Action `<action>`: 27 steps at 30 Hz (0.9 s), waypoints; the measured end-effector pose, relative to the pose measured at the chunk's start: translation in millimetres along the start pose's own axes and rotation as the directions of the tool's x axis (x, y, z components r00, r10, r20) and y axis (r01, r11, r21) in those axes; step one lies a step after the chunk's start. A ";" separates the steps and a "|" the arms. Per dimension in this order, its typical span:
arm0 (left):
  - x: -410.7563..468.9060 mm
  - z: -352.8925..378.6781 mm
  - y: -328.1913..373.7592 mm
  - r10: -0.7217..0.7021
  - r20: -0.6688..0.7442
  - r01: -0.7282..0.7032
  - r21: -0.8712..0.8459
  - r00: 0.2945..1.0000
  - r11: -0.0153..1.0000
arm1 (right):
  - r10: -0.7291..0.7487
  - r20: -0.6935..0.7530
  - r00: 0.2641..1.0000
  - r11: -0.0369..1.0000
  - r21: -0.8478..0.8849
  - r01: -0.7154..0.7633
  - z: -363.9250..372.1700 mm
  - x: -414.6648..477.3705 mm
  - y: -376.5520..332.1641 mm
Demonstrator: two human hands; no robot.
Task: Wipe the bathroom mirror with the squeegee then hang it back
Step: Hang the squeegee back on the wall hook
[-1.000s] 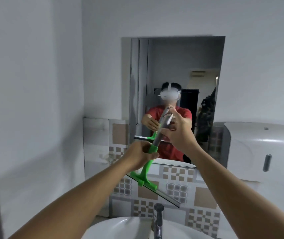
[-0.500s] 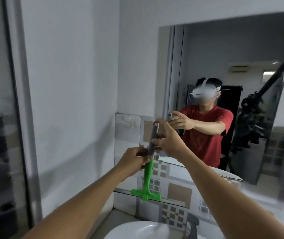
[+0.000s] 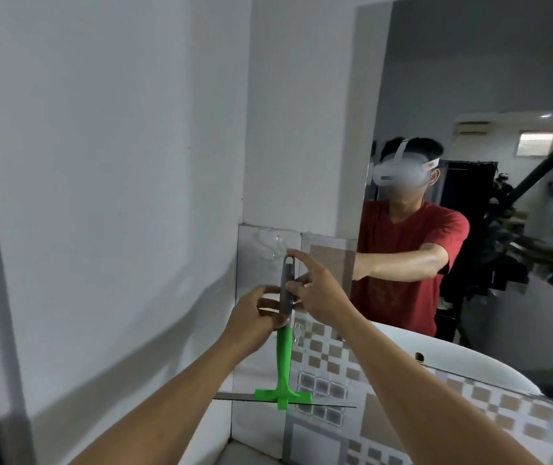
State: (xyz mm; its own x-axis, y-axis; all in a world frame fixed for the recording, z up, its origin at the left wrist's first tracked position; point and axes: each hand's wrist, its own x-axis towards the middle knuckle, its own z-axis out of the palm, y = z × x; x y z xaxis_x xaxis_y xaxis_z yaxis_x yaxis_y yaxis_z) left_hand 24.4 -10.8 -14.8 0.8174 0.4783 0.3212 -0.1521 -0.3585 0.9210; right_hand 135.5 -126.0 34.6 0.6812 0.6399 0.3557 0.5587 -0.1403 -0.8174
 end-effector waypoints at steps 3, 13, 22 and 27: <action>10.4 -1.1 -9.6 0.032 0.004 -0.032 -0.004 0.999 0.999 | 0.016 0.000 1.000 1.000 -0.004 -0.016 6.9 9.5 7.3; 20.7 0.0 -25.6 0.124 -0.046 -0.125 -0.001 0.991 0.992 | 0.003 -0.022 1.000 1.000 0.031 -0.002 15.6 22.0 20.4; 22.9 1.8 -31.8 0.179 -0.120 -0.175 0.047 0.976 0.983 | 0.007 -0.071 0.997 0.996 -0.083 -0.013 22.4 29.0 22.2; 27.8 1.8 -39.8 0.171 -0.129 -0.169 0.033 0.977 0.985 | 0.017 -0.110 0.994 0.999 -0.026 -0.020 30.3 33.5 30.9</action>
State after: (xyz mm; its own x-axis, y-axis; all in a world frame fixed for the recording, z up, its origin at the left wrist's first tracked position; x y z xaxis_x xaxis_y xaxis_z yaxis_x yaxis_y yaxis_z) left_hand 54.2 15.4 -42.9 0.7005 0.5092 0.5000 -0.2692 -0.4603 0.8460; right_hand 161.3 -86.0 7.4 0.7386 0.5503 0.3893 0.5568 -0.1726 -0.8125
